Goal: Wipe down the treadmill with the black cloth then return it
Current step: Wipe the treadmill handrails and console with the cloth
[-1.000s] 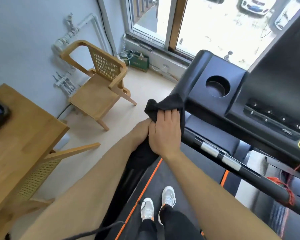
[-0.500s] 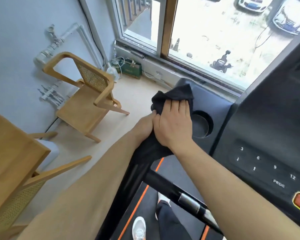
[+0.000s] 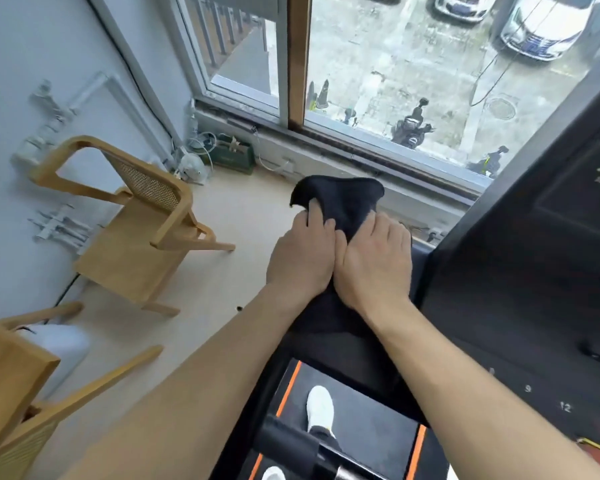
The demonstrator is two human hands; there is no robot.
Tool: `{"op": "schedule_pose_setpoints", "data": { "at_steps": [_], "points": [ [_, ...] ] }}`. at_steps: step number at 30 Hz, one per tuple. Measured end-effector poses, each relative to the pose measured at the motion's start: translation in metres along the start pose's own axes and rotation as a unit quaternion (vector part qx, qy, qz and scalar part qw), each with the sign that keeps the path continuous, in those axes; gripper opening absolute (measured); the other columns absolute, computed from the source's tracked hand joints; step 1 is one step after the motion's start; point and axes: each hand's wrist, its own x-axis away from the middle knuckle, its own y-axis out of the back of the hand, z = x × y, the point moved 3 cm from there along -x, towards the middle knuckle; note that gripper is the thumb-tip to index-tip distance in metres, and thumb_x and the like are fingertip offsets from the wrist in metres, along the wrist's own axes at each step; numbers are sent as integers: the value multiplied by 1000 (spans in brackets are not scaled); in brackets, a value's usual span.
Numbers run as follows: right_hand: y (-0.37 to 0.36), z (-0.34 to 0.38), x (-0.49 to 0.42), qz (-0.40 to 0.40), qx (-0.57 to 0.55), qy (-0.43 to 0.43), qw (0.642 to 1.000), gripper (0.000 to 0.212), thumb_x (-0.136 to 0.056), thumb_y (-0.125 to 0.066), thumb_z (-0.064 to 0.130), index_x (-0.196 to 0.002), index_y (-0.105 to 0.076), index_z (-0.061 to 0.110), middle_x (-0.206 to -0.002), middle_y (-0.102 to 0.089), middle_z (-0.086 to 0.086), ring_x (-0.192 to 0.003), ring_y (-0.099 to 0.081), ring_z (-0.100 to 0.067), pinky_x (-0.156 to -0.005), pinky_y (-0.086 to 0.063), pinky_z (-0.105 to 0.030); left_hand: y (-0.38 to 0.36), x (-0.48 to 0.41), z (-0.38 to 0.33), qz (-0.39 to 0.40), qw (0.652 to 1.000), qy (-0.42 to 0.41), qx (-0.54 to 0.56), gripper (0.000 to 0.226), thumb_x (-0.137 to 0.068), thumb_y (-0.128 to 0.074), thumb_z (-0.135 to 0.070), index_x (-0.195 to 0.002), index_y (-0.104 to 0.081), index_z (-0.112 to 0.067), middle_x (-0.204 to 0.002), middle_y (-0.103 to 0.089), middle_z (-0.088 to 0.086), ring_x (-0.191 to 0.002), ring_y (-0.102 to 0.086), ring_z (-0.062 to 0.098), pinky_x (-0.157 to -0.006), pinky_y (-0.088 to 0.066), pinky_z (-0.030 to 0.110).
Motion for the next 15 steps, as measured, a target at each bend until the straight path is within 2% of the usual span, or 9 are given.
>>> {"op": "schedule_pose_setpoints", "data": {
  "at_steps": [1,4,8,10,11,12,13,15],
  "points": [
    [5,-1,-5,0,-4,-3,1000,55,-102,-24,46,-112,-56,2,-111,-62,-18,-102,-54,-37,-93,-38,-45,0,-7,-4,-3,1000,0,-17,47,-106,-26,-36,-142,-39,-10,-131,-54,15,-111,-57,36,-83,-41,43],
    [11,-8,-41,45,-38,-16,998,53,-105,-21,40,-107,-63,8,-111,-67,-19,-101,-61,-39,-77,-37,-42,-4,-54,-14,42,999,-7,-21,34,-105,-28,-35,-103,-56,-16,-114,-63,14,-107,-58,37,-78,-38,40],
    [14,-22,-70,170,-168,-106,965,54,-100,-23,41,-127,-61,13,-134,-60,-18,-118,-56,-40,-81,-33,-42,-14,-100,-30,169,984,-9,-59,43,-105,-30,-29,-111,-65,-5,-123,-64,20,-113,-58,37,-88,-43,39],
    [14,-27,-62,146,-128,-110,975,54,-101,-23,39,-125,-62,10,-131,-61,-20,-118,-57,-41,-85,-36,-42,-14,-99,-31,166,982,-35,-80,45,-102,-31,-31,-106,-67,-5,-120,-66,20,-110,-59,37,-83,-42,37],
    [11,-29,-52,104,-79,-101,986,54,-103,-24,37,-119,-64,7,-124,-65,-22,-112,-60,-41,-87,-40,-43,-11,-89,-32,139,979,-83,-122,47,-102,-29,-33,-101,-68,-6,-114,-68,19,-105,-60,38,-81,-43,38],
    [7,-29,-38,54,-28,-86,994,52,-103,-26,36,-109,-66,3,-112,-68,-23,-103,-62,-42,-86,-43,-45,-10,-74,-32,102,965,-171,-173,49,-101,-27,-34,-95,-68,-8,-106,-70,17,-100,-61,38,-80,-47,41],
    [3,-27,-24,36,-1,-74,997,50,-102,-29,34,-99,-66,1,-100,-69,-24,-93,-63,-41,-83,-44,-46,-9,-56,-32,82,943,-244,-212,49,-100,-26,-33,-89,-67,-9,-97,-70,15,-93,-62,37,-78,-48,45],
    [0,-25,-9,13,-3,-73,997,45,-98,-35,32,-86,-64,1,-86,-67,-24,-81,-61,-40,-76,-42,-48,-6,-38,-30,47,912,-339,-227,41,-100,-34,-27,-80,-66,-10,-87,-70,9,-86,-63,34,-75,-48,44]
  ]
}}
